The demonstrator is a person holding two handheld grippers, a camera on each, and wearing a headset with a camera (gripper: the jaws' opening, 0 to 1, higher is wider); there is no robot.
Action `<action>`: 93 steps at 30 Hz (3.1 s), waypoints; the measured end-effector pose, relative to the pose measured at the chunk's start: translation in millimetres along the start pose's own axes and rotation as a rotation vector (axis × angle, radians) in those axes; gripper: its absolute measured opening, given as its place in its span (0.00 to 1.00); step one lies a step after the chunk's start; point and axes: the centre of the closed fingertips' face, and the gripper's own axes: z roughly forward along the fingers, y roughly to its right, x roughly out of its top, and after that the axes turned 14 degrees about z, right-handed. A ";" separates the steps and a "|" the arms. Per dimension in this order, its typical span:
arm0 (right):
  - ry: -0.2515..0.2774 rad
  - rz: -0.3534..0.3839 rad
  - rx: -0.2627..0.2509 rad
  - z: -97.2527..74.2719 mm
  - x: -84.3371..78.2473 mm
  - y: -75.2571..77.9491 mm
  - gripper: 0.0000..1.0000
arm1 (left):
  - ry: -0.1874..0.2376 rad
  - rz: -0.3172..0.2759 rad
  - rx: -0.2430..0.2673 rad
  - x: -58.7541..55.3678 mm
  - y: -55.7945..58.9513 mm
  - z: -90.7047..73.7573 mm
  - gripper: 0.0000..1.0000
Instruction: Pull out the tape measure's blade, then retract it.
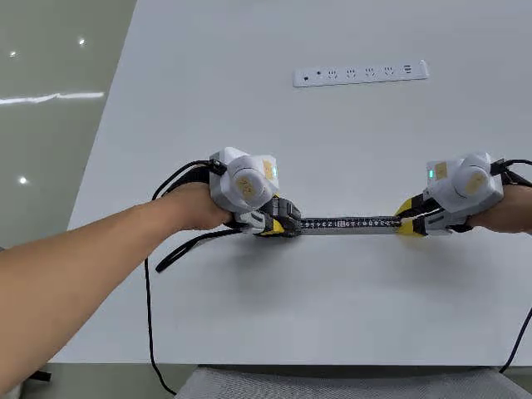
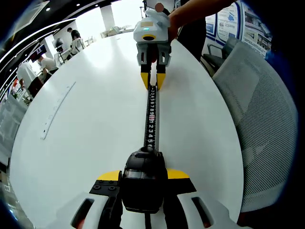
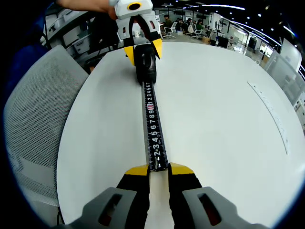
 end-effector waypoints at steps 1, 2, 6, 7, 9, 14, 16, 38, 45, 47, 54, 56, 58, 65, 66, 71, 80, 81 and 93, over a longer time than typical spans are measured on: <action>-0.001 0.001 -0.001 -0.9 -1.4 0.5 0.10 | 0.000 0.000 0.000 0.0 0.0 0.0 0.29; -0.003 0.003 -0.002 -2.4 -3.2 1.4 0.10 | -0.001 0.000 0.000 0.0 0.0 0.1 0.29; -0.009 0.009 -0.008 -7.1 -9.6 4.3 0.10 | -0.002 0.000 -0.001 0.3 -0.1 0.2 0.29; -0.010 0.012 -0.010 -8.5 -11.9 5.3 0.10 | -0.002 0.000 -0.001 0.4 -0.2 0.2 0.29; -0.011 0.017 -0.012 -11.0 -14.8 6.5 0.10 | -0.003 0.001 -0.002 0.2 -0.2 0.2 0.29; -0.021 0.020 -0.017 -16.4 -21.5 9.6 0.10 | -0.005 0.004 -0.002 0.1 -0.2 0.3 0.29; -0.024 0.021 -0.020 -18.2 -23.9 10.9 0.10 | -0.005 0.003 -0.002 0.1 -0.3 0.3 0.29; -0.037 0.032 -0.029 -26.7 -36.9 18.7 0.09 | -0.009 0.003 -0.004 -0.3 -0.9 0.9 0.29; -0.040 0.023 -0.034 -26.2 -37.2 18.7 0.10 | -0.008 0.003 0.000 0.5 -0.8 1.6 0.29; -0.041 0.024 -0.035 -26.1 -37.2 18.3 0.10 | -0.011 0.006 0.000 1.3 -0.7 2.2 0.29; -0.044 0.003 -0.047 -25.8 -37.0 17.1 0.11 | -0.007 0.003 0.004 2.1 -1.4 2.8 0.30; -0.043 0.002 -0.051 -25.8 -37.0 16.7 0.11 | -0.007 -0.002 0.008 2.1 -1.3 2.7 0.30; -0.043 -0.002 -0.055 -25.9 -36.7 16.5 0.12 | -0.007 -0.004 0.012 2.0 -1.6 2.7 0.30; -0.045 -0.009 -0.074 -26.0 -35.8 16.1 0.12 | -0.002 -0.019 0.034 1.8 -2.8 2.6 0.31; -0.044 -0.007 -0.077 -26.0 -35.6 16.1 0.12 | -0.003 -0.025 0.039 1.6 -3.1 2.6 0.32; -0.029 0.040 -0.098 -26.3 -33.6 14.4 0.14 | -0.015 -0.080 0.072 -3.0 -4.1 3.1 0.34; 0.011 0.100 -0.148 -27.8 -31.7 17.9 0.19 | 0.009 -0.179 0.125 -3.5 -7.1 -8.0 0.45; 0.013 0.104 -0.150 -28.0 -31.8 17.8 0.19 | 0.010 -0.188 0.132 -3.5 -7.1 -9.6 0.46; 0.087 0.232 -0.206 -39.2 -33.3 10.3 0.29 | 0.019 -0.334 0.219 -6.6 0.0 -29.1 0.57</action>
